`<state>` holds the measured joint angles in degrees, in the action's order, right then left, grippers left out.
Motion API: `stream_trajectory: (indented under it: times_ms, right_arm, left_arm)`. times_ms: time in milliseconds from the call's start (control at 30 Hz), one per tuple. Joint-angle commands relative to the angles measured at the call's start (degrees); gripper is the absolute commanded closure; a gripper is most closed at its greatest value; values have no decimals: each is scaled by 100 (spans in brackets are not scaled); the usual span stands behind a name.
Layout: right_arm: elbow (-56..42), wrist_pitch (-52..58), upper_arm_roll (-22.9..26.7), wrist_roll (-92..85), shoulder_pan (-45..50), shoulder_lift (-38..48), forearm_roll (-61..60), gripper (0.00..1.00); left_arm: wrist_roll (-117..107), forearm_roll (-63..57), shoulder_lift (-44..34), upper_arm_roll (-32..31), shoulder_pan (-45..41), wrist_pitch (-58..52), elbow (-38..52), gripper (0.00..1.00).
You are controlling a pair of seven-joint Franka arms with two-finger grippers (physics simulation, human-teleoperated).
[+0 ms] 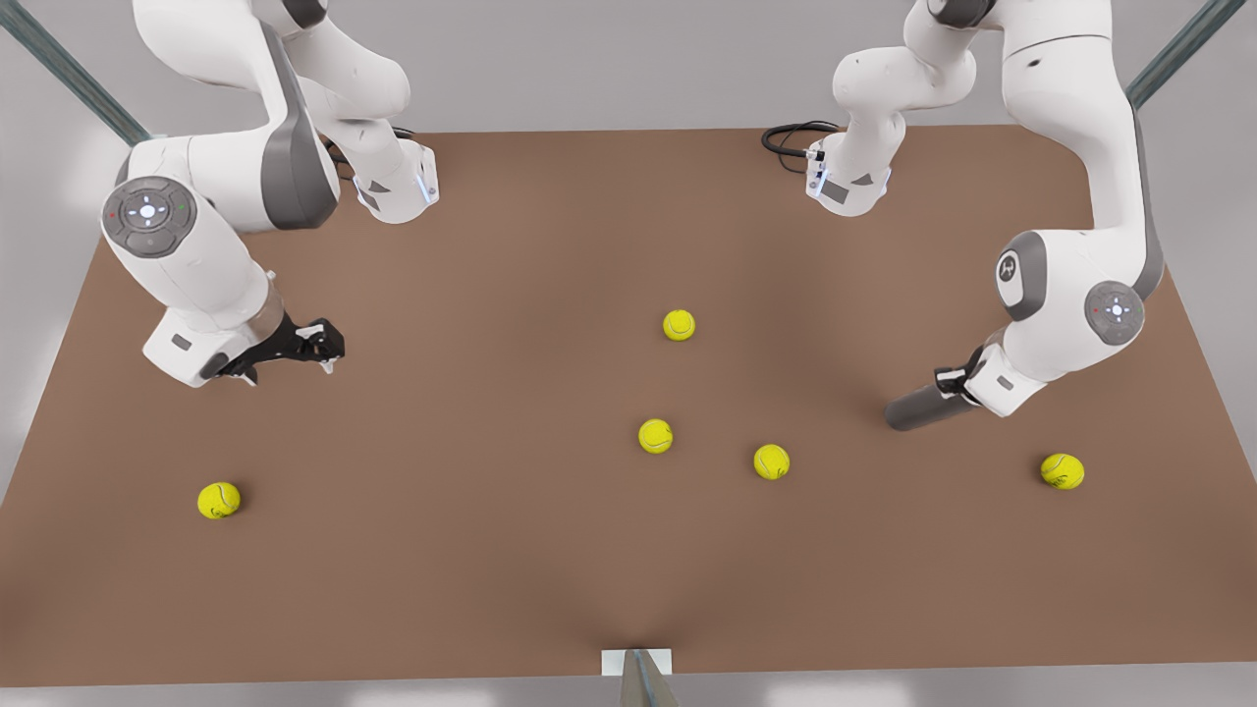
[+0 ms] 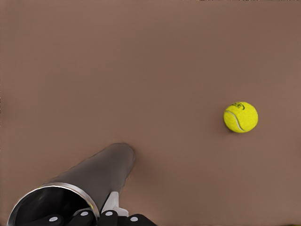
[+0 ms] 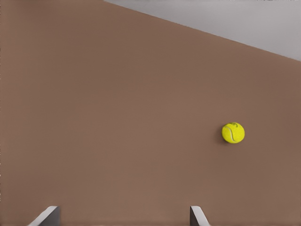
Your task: Put the tennis tube upright
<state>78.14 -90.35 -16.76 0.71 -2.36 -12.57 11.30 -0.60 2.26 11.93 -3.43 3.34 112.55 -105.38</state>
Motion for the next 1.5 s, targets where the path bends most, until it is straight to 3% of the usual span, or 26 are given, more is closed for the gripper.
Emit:
stream_trajectory:
  times_ms: [0, 300, 333, 367, 1033, 1267, 1467]
  right_arm:
    - [0, 0, -2, -1, -19, 0, 4, 0]
    - [0, 0, -2, -1, -19, 0, 4, 0]
    - [0, 0, -2, -1, -19, 0, 4, 0]
    - [0, 0, -2, -1, -19, 9, 4, 0]
    - [0, 0, -2, -1, -10, 0, 13, 0]
    - [0, 0, 6, -1, -10, 0, 4, 0]
    - [0, 0, -2, 17, -10, 0, -66, 0]
  left_arm:
    - [-19, -77, 11, 0, 0, 13, 0, 79]
    - [-116, -86, 187, 0, 9, 127, 0, 76]
    - [-116, -95, 187, 0, 9, 119, 0, 26]
    - [-116, -95, 187, 0, 9, 118, 0, 0]
    - [-556, -253, -59, -79, -123, 4, 18, 0]
    - [-529, -262, 38, -88, -70, -1551, 1634, 0]
    - [-529, -270, 29, -97, -70, -1833, 1916, 0]
